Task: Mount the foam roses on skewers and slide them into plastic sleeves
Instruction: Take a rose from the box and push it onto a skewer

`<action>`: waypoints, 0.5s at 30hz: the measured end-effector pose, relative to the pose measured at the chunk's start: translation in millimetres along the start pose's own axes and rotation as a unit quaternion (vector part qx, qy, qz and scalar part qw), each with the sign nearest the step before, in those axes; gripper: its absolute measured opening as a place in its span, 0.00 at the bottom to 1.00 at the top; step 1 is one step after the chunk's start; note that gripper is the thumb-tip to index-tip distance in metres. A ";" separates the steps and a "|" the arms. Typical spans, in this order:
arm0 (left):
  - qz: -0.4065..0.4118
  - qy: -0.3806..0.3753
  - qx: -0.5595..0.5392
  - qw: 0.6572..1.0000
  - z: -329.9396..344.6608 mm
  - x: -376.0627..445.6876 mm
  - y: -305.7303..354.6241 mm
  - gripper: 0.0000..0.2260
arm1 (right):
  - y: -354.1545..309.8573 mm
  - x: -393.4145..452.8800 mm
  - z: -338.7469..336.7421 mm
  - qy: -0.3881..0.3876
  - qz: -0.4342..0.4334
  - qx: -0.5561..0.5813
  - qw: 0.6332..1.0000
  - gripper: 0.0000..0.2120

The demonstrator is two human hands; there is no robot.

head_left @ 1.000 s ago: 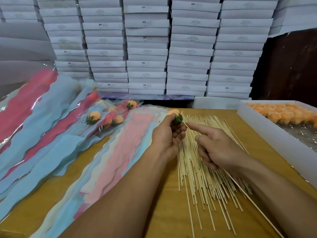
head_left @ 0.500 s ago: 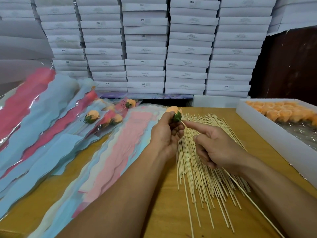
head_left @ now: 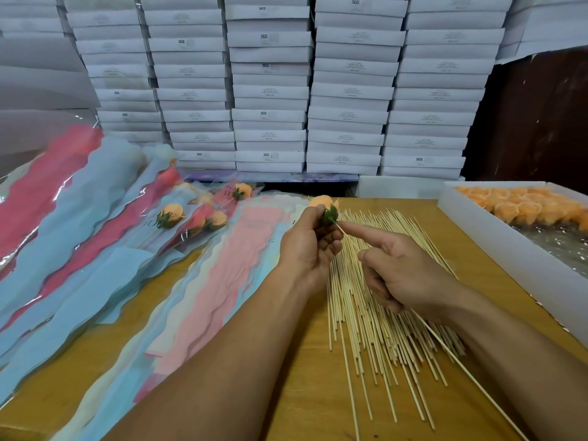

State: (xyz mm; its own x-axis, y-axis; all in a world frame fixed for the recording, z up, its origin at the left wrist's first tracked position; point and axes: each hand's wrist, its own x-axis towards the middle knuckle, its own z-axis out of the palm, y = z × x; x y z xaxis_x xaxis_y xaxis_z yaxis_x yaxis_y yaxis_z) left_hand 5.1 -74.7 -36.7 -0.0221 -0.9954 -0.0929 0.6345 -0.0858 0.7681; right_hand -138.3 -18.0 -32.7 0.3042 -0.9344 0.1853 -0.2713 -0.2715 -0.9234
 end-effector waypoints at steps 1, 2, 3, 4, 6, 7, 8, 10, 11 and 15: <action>0.000 -0.001 0.000 1.000 -0.1 0.1 0.0 0.07 | 0.1 0.2 -0.1 0.000 -0.001 -0.001 1.000 0.29; 0.001 -0.002 -0.001 1.000 -0.3 0.2 0.0 0.07 | 0.2 0.3 -0.2 -0.001 -0.002 -0.001 1.000 0.29; 0.002 -0.003 -0.001 1.000 -0.6 0.2 -0.2 0.07 | 0.3 0.3 -0.3 -0.001 -0.002 -0.002 1.000 0.29; 0.003 -0.004 -0.001 1.000 -0.9 0.3 -0.3 0.07 | 0.4 0.4 -0.3 -0.001 -0.003 -0.001 1.000 0.29; 0.004 -0.006 -0.001 1.000 -1.3 0.3 -0.5 0.07 | 0.7 0.7 -0.4 -0.002 -0.002 0.000 1.000 0.29; 0.004 -0.007 -0.001 1.000 -1.4 0.3 -0.5 0.07 | 1.0 0.8 -0.5 -0.003 -0.002 0.001 1.000 0.30; 0.004 -0.008 -0.002 1.000 -1.4 0.3 -0.4 0.07 | 1.2 1.0 -0.5 -0.004 -0.001 0.001 1.000 0.30; 0.004 -0.010 -0.002 1.000 -1.5 0.2 -0.5 0.07 | 1.6 1.1 -1.1 -0.008 -0.002 0.001 1.000 0.30; 0.004 -0.011 -0.002 1.000 -1.6 0.1 -0.5 0.07 | 1.9 1.2 -1.5 -0.011 -0.003 0.001 1.000 0.30; 0.001 -0.010 -0.006 1.000 -1.5 -0.4 -0.3 0.07 | 3.1 1.8 -2.8 -0.013 -0.004 0.005 1.000 0.30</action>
State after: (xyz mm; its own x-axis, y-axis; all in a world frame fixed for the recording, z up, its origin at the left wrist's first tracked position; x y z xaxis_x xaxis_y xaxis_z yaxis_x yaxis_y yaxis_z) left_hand 6.1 -74.2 -37.9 -0.0373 -0.9962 -0.0783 0.6443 -0.0839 0.7602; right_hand -141.1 -21.2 -34.2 0.3302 -0.9259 0.1836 -0.2601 -0.2763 -0.9252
